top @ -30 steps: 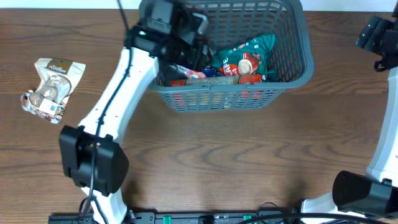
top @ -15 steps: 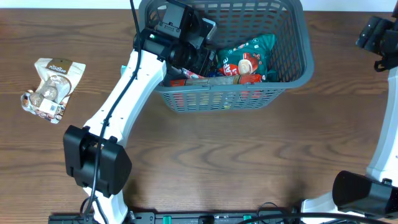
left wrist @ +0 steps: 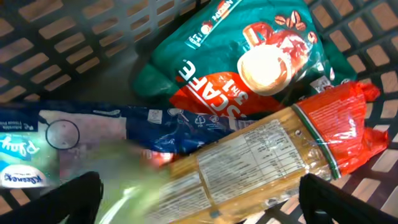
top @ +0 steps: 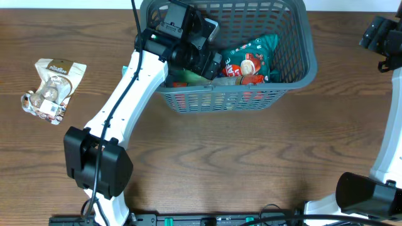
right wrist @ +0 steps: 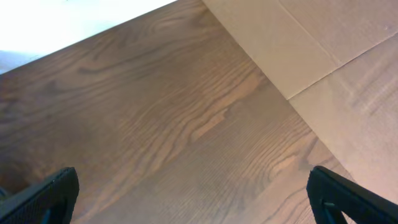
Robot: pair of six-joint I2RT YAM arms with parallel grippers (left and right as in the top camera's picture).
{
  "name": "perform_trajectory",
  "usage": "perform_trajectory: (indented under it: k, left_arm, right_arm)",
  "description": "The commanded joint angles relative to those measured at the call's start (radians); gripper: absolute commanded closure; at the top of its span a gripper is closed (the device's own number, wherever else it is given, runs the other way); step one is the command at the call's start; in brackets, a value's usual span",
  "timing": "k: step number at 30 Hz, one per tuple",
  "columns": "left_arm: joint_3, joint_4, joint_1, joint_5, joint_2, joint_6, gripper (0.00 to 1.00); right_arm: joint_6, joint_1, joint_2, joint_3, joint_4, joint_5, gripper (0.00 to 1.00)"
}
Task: Pack container
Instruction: 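Lift the jar with the left gripper and lower it into the basket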
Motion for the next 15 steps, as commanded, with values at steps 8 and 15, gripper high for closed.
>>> perform_trajectory:
  k: [8,15]
  left_arm:
    - [0.084,-0.004,0.011,-0.006,-0.039,-0.051,0.01]
    - [0.258,-0.048,0.064,-0.107,-0.135,-0.131,0.01]
  right_arm:
    - [0.014,-0.008,-0.017,0.015,0.000,0.003,0.01]
    - [0.014,-0.008,-0.017,0.015,0.000,0.003,0.01]
